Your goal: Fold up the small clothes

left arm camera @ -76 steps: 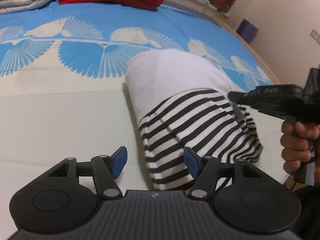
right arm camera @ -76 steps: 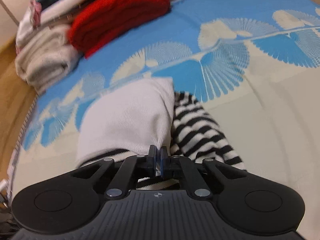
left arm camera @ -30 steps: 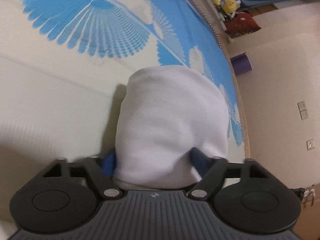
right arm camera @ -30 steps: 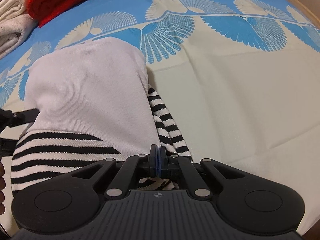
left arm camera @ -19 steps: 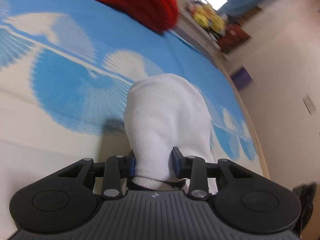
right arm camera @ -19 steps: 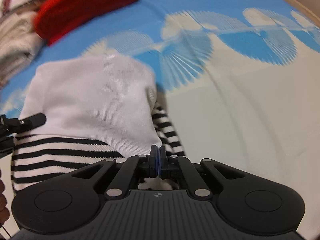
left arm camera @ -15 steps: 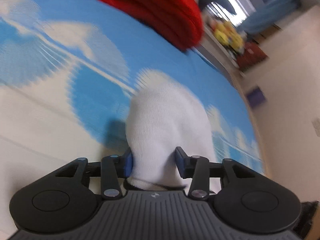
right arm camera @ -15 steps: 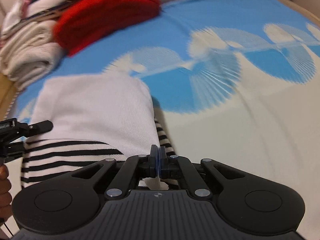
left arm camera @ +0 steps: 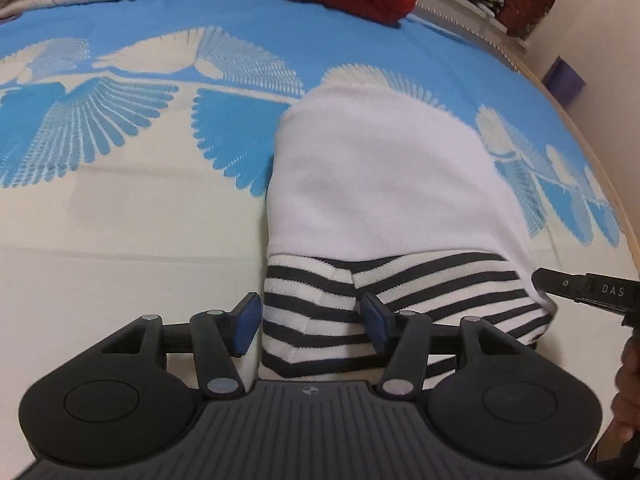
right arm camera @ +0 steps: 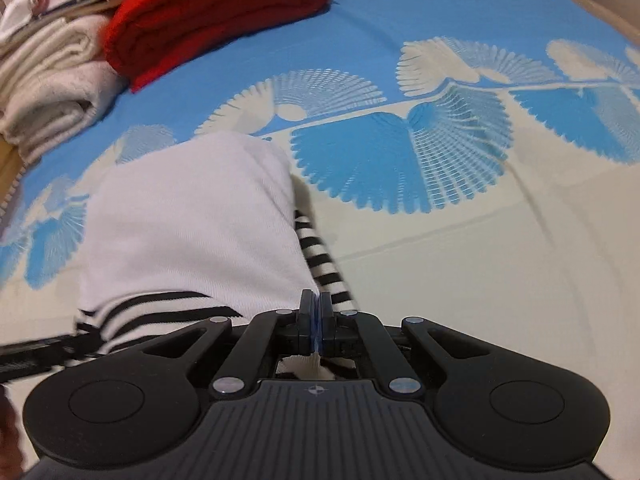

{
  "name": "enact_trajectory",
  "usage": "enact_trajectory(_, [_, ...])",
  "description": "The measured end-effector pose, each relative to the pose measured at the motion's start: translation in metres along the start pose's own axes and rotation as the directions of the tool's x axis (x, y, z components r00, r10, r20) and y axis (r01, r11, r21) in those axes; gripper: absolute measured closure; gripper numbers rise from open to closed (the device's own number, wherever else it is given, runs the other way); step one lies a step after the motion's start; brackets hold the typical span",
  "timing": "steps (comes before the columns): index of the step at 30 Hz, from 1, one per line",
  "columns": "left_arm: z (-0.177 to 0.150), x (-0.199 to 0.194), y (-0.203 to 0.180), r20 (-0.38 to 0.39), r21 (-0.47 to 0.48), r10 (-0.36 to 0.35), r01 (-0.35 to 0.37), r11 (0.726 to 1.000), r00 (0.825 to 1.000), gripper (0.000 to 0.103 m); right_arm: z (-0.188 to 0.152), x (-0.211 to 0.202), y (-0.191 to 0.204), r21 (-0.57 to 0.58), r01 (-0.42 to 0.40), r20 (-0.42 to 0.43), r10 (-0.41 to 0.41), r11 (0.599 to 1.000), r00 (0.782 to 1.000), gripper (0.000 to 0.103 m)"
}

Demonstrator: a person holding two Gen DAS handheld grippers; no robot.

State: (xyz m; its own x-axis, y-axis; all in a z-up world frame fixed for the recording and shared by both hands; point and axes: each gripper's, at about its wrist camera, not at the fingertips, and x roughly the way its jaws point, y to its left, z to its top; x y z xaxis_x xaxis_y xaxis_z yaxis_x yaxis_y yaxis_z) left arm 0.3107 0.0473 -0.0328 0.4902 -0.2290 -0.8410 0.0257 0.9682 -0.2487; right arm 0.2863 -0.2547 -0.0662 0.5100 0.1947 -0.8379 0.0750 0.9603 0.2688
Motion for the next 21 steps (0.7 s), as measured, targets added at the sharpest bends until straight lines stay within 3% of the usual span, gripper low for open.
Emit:
enact_trajectory(1, [0.0, -0.008, -0.002, 0.008, 0.008, -0.005, 0.004, 1.0, 1.0, 0.043, 0.0, -0.004, 0.0, 0.008, -0.005, 0.02, 0.005, 1.0, 1.0, 0.101])
enact_trajectory(4, [-0.002, -0.026, -0.006, 0.009, 0.038, -0.035, 0.035, 0.999, 0.999, 0.043, 0.002, -0.024, -0.008, 0.029, -0.053, 0.102, 0.05, 0.998, 0.994, 0.083])
enact_trajectory(5, [-0.004, -0.028, -0.007, -0.003, 0.046, -0.042, 0.042, 0.998, 0.999, 0.043, 0.002, -0.026, -0.012, 0.04, -0.083, 0.102, 0.079, 0.996, 0.992, 0.07])
enact_trajectory(7, [-0.011, -0.031, -0.01, -0.026, 0.049, -0.042, 0.044, 0.998, 0.999, 0.043, 0.0, -0.026, -0.021, 0.07, -0.148, 0.071, 0.143, 0.987, 0.987, 0.063])
enact_trajectory(10, [-0.02, -0.023, -0.014, -0.048, 0.049, -0.03, 0.033, 0.998, 0.998, 0.041, -0.007, -0.019, -0.018, 0.039, -0.214, 0.009, 0.214, 0.976, 0.977, 0.063])
enact_trajectory(13, [-0.024, -0.016, -0.016, -0.05, 0.063, 0.015, -0.012, 0.998, 0.999, 0.032, -0.014, -0.007, -0.008, -0.031, -0.16, -0.041, 0.159, 0.987, 0.987, 0.063])
enact_trajectory(14, [-0.024, -0.017, -0.016, -0.057, 0.048, 0.01, -0.008, 0.999, 0.998, 0.032, -0.015, -0.003, -0.006, -0.038, -0.146, -0.063, 0.143, 0.989, 0.988, 0.068])
enact_trajectory(15, [-0.023, -0.021, -0.015, -0.064, 0.029, -0.003, 0.004, 1.0, 0.998, 0.033, -0.016, -0.001, -0.004, -0.039, -0.139, -0.067, 0.136, 0.99, 0.988, 0.095])
enact_trajectory(19, [-0.031, -0.017, -0.016, -0.078, 0.105, 0.019, -0.01, 0.994, 0.997, 0.032, -0.014, -0.009, -0.006, -0.025, -0.106, -0.001, 0.106, 0.994, 0.994, 0.098])
enact_trajectory(21, [-0.039, -0.002, -0.005, -0.118, 0.042, -0.005, 0.01, 0.999, 0.993, 0.029, -0.015, -0.005, -0.009, -0.02, -0.053, -0.021, 0.053, 0.998, 0.998, 0.099])
